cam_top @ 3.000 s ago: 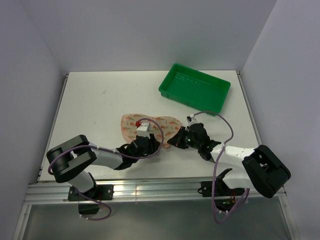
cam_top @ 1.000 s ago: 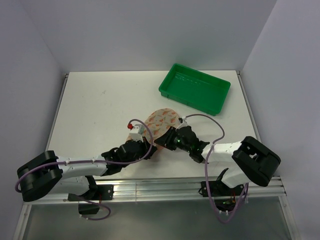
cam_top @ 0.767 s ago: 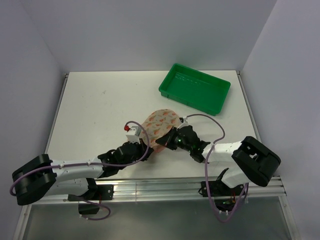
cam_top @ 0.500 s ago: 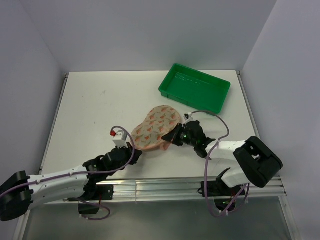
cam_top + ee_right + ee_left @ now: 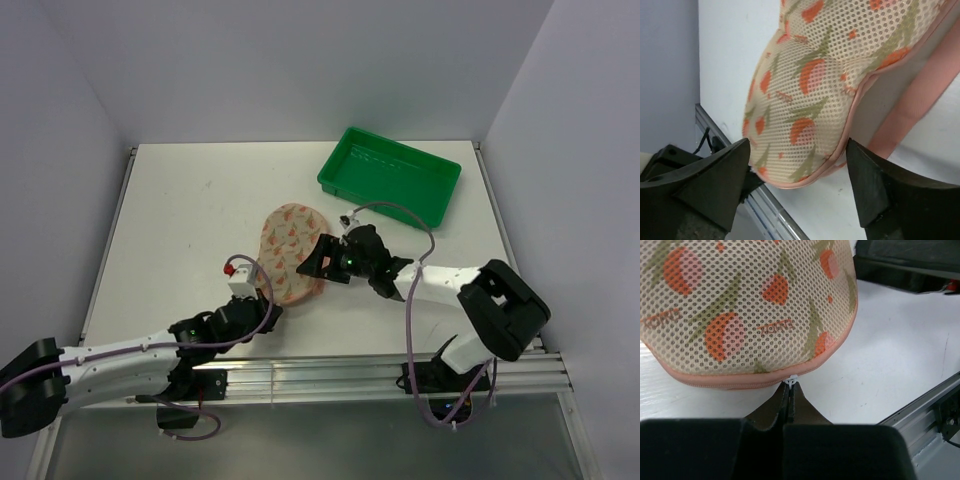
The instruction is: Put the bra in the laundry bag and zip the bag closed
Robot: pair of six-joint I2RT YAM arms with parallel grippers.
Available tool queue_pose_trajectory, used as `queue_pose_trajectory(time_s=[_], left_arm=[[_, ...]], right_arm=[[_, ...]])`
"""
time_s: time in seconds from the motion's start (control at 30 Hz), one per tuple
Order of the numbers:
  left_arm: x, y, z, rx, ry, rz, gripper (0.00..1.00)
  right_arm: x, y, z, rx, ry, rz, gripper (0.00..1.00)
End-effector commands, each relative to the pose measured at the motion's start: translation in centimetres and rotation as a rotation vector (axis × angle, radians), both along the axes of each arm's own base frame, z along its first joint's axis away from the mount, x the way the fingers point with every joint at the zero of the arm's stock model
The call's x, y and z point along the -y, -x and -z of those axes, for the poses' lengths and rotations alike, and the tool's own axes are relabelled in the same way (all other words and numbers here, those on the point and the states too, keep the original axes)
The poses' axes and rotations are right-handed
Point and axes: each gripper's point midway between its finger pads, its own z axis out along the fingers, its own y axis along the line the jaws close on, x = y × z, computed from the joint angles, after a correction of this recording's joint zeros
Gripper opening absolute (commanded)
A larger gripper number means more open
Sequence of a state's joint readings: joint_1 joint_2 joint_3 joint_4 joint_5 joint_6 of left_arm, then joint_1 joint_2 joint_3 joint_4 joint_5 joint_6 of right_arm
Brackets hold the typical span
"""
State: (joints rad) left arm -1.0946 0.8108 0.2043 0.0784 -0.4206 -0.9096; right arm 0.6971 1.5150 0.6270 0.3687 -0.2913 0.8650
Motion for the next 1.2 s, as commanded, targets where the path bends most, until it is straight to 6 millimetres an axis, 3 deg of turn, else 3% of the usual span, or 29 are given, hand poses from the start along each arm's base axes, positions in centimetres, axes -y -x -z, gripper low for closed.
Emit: queue_pose_trajectory(time_s=[0.0,0.2,0.43,0.57,0.6,0.67,0.7,0.8,0.97,1.17], left_arm=[[3.2,-0.5,-3.7,0.061,0.107,0.064,0.00],[6.6,-1.3,-5.5,0.090,0.134,0.133,0.00],[8.0,-1.3,-5.4,0.088,0.127,0.172,0.00],[8.0,-1.1,-4.7,0.077,0.123,0.179,0.00],[7.9,-1.0,-4.3,0.070,0.115,0.178,0.00],[7.5,-1.0,-3.9,0.063,0.100,0.173,0.00],[7.3,-1.0,-3.6,0.061,0.088,0.167,0.00],[5.8,-0.9,-2.7,0.050,0.043,0.141,0.00],[2.0,0.1,-0.1,0.000,-0.030,0.076,0.00],[-1.0,0.7,0.2,-0.023,-0.026,0.000,0.00]], right_arm=[[1.3,0.4,-1.3,0.065,0.033,0.038,0.86],[2.2,3.8,-0.8,0.036,0.003,0.079,0.94],[1.0,3.7,-1.2,0.010,-0.071,0.098,0.94],[0.0,3.2,-1.6,0.005,-0.125,0.099,0.71],[-0.4,2.9,-1.8,0.005,-0.142,0.101,0.49],[-0.7,2.5,-1.9,0.008,-0.147,0.105,0.31],[-0.8,2.3,-1.9,0.010,-0.142,0.108,0.16],[0.0,1.6,-1.5,0.020,-0.119,0.134,0.00],[2.9,-0.1,-1.0,0.044,-0.088,0.176,0.00],[4.9,-2.7,-0.1,0.059,0.002,0.194,0.00]])
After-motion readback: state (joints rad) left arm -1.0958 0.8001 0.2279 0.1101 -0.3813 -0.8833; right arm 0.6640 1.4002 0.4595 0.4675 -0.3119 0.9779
